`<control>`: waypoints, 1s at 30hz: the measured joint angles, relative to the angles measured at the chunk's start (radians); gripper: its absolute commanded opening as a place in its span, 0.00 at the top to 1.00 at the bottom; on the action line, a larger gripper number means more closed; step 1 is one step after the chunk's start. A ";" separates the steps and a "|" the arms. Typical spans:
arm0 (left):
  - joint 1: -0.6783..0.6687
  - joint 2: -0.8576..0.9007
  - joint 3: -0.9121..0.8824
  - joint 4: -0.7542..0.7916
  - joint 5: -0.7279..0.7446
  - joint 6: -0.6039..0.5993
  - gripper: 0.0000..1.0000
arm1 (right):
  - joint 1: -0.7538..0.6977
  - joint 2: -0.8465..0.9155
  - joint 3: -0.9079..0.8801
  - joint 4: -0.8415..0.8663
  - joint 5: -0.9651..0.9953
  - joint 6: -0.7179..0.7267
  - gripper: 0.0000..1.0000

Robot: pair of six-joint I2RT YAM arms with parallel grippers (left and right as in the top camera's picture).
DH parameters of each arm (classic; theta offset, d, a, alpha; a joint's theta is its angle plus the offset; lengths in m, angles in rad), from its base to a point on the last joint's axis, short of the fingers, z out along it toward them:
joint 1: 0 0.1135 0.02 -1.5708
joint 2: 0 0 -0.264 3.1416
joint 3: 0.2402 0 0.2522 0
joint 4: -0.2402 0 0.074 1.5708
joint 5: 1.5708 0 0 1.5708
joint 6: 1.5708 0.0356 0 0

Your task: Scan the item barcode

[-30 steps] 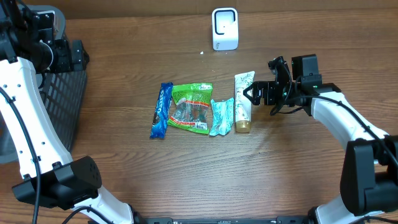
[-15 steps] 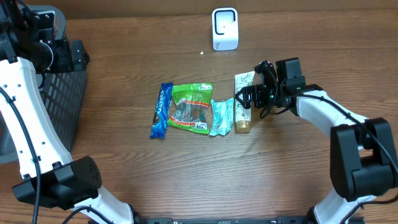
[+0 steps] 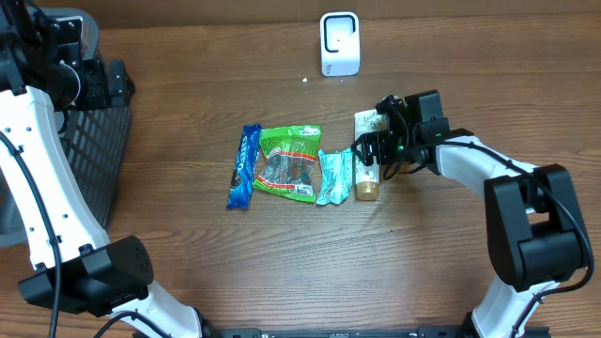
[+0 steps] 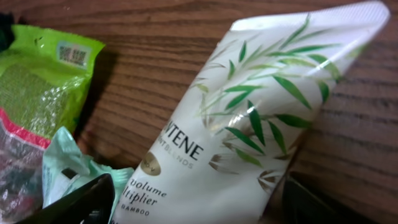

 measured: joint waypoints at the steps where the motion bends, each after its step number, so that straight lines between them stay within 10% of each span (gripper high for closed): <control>1: 0.000 0.000 0.000 0.000 0.000 0.000 0.00 | 0.001 0.000 0.001 -0.001 0.002 0.003 0.27; 6: 0.000 0.000 0.000 0.000 0.000 0.000 0.01 | 0.001 0.002 0.004 0.003 -0.004 0.003 0.59; 16: 0.000 0.000 0.000 0.000 0.000 0.000 0.00 | -0.001 -0.012 0.031 -0.045 -0.013 0.027 0.77; 19: 0.000 0.000 0.000 0.000 0.000 0.000 0.00 | -0.003 -0.025 0.052 -0.111 -0.012 0.029 0.75; 25: 0.000 0.000 0.000 0.000 0.000 0.000 0.01 | -0.010 -0.050 0.163 -0.352 0.033 0.032 0.23; 27: 0.000 0.000 0.000 0.000 0.000 0.000 0.00 | -0.007 -0.060 0.222 -0.425 0.060 0.024 0.24; 30: 0.000 0.000 0.000 0.000 0.000 0.000 0.00 | 0.013 -0.087 0.308 -0.488 0.117 0.002 0.56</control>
